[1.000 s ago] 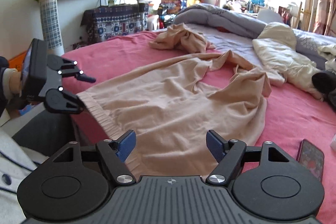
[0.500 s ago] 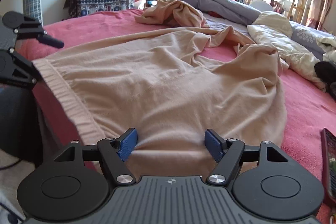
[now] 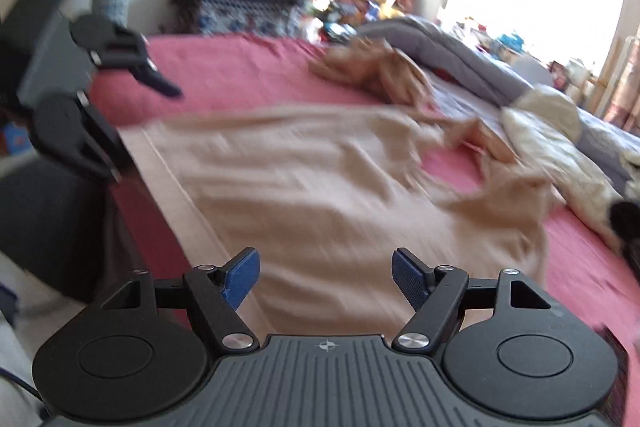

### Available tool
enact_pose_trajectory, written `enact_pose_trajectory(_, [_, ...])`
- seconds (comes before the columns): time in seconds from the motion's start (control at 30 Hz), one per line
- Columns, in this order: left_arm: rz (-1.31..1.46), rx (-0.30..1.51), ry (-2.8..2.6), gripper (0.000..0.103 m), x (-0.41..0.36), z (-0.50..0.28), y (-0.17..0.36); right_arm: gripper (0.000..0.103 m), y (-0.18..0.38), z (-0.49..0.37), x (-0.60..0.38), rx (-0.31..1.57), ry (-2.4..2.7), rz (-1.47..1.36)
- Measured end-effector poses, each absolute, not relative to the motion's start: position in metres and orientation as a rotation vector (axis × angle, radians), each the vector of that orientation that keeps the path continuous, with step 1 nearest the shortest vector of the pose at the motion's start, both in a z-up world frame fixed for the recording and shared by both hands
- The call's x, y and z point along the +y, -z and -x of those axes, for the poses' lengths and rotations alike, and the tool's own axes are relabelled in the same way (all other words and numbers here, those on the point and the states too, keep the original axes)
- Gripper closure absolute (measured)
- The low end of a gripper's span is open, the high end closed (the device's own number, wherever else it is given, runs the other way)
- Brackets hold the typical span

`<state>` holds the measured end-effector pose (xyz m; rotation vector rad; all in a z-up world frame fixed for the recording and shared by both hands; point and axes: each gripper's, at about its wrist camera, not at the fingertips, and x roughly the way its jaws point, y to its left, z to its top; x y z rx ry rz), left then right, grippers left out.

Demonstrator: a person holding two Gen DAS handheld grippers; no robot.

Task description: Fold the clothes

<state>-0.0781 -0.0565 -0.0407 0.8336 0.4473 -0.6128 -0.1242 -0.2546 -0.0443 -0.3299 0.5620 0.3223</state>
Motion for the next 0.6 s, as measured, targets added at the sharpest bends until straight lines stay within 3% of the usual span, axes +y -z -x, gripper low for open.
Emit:
enact_pose_trajectory(0.07, [-0.832,0.444,0.614,0.037,-0.055,0.079,0.039,0.033,0.044,0.106,-0.237,0.556,-0.369,0.321])
enact_pose_trajectory(0.13, [-0.839,0.434,0.616,0.037,-0.053,0.081,0.036,0.051,0.053,0.084,-0.221,0.604,-0.393,0.324])
enact_pose_trajectory(0.17, [-0.843,0.43,0.618,0.037,-0.052,0.081,0.034,0.054,0.06,0.072,-0.215,0.644,-0.392,0.33])
enact_pose_trajectory(0.4, [-0.787,0.45,0.678,0.037,-0.046,0.081,0.016,0.049,0.072,0.063,-0.224,0.667,-0.399,0.255])
enact_pose_trajectory(0.6, [-0.832,0.494,0.681,0.035,-0.051,0.073,0.037,0.045,0.079,0.069,-0.233,0.659,-0.383,0.24])
